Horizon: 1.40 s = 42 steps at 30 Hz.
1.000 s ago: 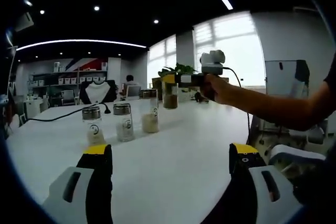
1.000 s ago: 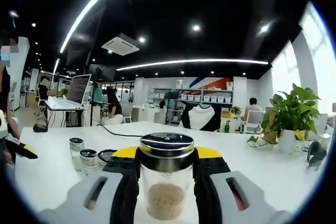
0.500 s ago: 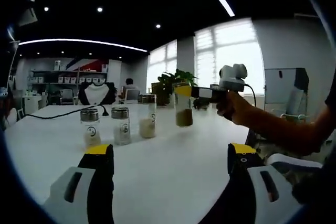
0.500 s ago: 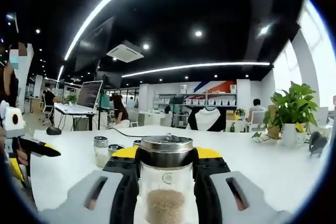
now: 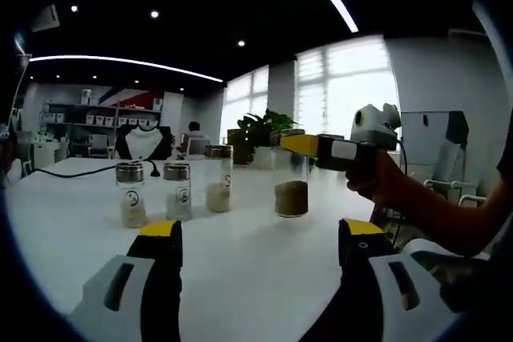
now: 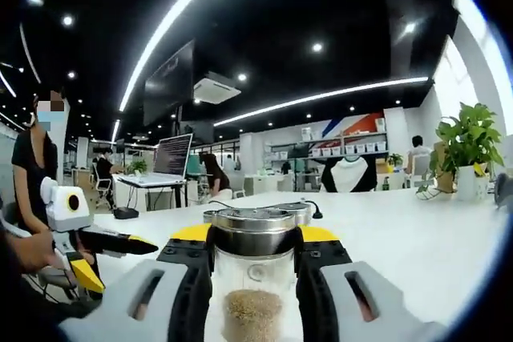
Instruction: Rotate the seasoning bottle until the label or dispensing opening points toward the visible target arrow and the bottle remains upright within the marked orientation range
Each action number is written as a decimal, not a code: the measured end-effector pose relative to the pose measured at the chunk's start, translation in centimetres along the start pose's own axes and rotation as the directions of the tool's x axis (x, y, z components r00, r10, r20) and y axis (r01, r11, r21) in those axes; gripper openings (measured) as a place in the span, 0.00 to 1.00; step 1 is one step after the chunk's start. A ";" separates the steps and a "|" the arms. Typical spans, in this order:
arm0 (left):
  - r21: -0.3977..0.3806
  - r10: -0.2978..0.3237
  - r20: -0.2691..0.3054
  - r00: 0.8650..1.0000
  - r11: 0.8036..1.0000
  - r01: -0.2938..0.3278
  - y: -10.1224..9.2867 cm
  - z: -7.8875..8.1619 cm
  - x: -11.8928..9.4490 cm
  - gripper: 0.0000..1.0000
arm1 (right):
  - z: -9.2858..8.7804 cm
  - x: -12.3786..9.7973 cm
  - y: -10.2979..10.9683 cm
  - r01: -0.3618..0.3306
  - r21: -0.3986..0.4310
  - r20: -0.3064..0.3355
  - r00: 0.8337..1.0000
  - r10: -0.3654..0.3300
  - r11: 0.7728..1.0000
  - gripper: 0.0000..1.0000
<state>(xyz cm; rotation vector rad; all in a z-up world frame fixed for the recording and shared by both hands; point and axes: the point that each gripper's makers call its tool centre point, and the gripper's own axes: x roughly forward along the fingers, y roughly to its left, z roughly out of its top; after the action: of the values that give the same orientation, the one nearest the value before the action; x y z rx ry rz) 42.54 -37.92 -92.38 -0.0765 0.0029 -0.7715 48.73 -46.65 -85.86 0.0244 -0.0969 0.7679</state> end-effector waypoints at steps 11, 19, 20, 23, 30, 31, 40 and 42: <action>0.059 -0.018 -0.015 1.000 0.998 0.019 -1.3 -0.6 1.3 0.70 | 0.1 0.8 5.3 -0.115 0.009 0.025 0.993 0.115 0.993 0.36; 0.111 -0.070 -0.042 0.997 0.991 0.075 -1.4 0.0 2.6 0.62 | 0.1 1.2 7.7 -0.198 0.064 0.046 0.980 0.195 0.978 0.36; 0.110 -0.082 -0.040 0.996 0.990 0.086 -1.6 0.0 2.7 0.61 | 0.1 1.2 7.9 -0.208 0.073 0.047 0.978 0.205 0.975 0.36; 0.112 -0.153 -0.063 0.986 0.981 0.159 -2.6 0.0 3.2 0.51 | 0.4 1.0 9.4 -0.291 0.092 0.073 0.956 0.285 0.952 0.36; 0.069 -0.238 -0.040 0.971 0.968 0.240 -3.2 1.0 2.7 0.43 | 1.3 0.3 10.4 -0.388 0.125 0.117 0.920 0.374 0.913 0.36; 0.070 -0.246 -0.035 0.969 0.966 0.248 -3.3 1.0 2.7 0.43 | 1.4 0.2 10.4 -0.394 0.130 0.123 0.917 0.379 0.910 0.36; 0.085 -0.092 -0.055 0.994 0.992 0.096 -2.2 0.9 2.6 0.42 | 1.1 0.6 10.7 -0.351 0.100 0.121 0.933 0.339 0.931 0.36; 0.128 -0.044 -0.047 0.998 0.991 0.049 -1.8 1.2 2.4 0.41 | 1.2 0.7 10.8 -0.327 0.104 0.129 0.941 0.314 0.939 0.36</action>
<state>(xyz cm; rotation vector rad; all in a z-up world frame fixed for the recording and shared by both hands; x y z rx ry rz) 43.06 -40.84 -91.01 0.0637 -0.0073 -0.8181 41.65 -38.51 -84.73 0.1737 -0.1608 1.0997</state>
